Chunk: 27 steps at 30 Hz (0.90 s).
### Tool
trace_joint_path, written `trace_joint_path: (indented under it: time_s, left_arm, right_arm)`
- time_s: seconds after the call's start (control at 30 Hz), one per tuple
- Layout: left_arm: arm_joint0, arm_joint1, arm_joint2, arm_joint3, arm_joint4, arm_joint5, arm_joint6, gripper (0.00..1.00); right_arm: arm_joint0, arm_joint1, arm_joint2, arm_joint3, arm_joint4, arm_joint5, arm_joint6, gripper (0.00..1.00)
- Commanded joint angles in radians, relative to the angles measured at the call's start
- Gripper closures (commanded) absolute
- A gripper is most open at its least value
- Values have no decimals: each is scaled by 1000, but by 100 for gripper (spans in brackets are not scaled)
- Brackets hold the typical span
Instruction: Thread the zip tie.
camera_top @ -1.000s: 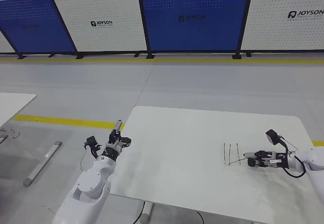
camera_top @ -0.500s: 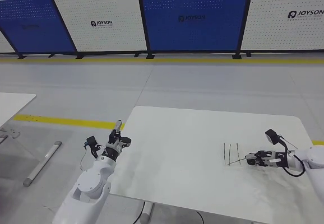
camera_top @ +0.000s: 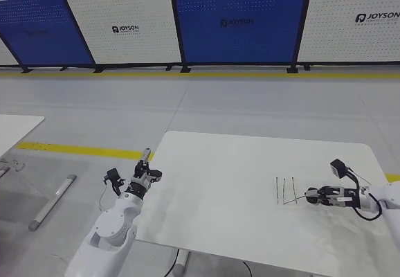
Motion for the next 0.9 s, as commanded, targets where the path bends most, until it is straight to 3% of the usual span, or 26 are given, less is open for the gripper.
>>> trace_joint_path:
  time_s: [0.0,0.13,0.2,0.33,0.43,0.77,0.87]
  left_arm:
    - [0,0,0,0,0,0,0,0]
    - [0,0,0,0,0,0,0,0]
    - [0,0,0,0,0,0,0,0]
    - [0,0,0,0,0,0,0,0]
    - [0,0,0,0,0,0,0,0]
    - [0,0,0,0,0,0,0,0]
    - [0,0,0,0,0,0,0,0]
  right_arm:
    - [-13,10,20,-25,24,-7,7,100]
    - [-76,46,77,-149,81,-7,7,100]
    - [-125,69,118,-246,114,-7,7,100]
    - [-270,122,236,-507,174,-7,7,100]
    - [-352,148,298,-622,195,-7,7,100]
    - [-359,150,302,-630,196,-7,7,100]
    - [-379,143,264,-657,167,2,-37,100]
